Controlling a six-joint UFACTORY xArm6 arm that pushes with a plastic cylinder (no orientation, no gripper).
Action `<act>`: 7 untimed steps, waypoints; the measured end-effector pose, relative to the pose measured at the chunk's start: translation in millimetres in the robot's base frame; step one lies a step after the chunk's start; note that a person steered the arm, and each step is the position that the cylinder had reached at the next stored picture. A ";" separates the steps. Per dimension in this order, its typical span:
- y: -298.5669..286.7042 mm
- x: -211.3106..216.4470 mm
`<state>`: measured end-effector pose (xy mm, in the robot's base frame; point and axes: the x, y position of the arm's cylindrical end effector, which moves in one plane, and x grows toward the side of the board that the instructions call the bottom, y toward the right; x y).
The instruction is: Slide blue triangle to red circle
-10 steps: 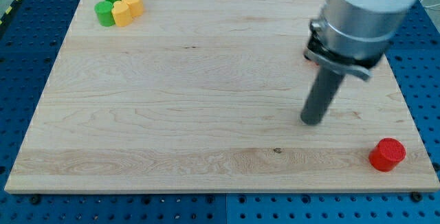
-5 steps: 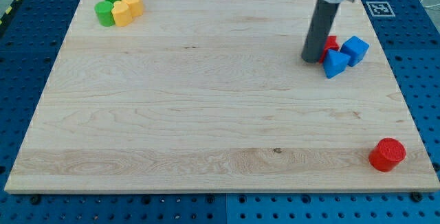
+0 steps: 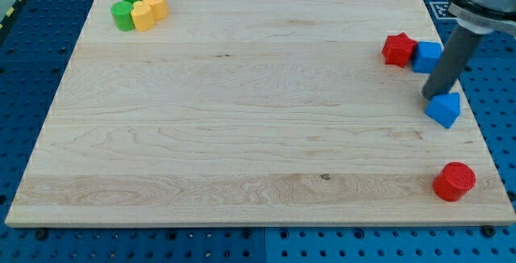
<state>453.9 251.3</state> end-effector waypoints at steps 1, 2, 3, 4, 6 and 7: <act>8.6 22.9; 12.2 44.3; 12.3 65.9; 14.3 58.0; 54.2 76.7; 53.6 80.2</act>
<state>534.2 304.9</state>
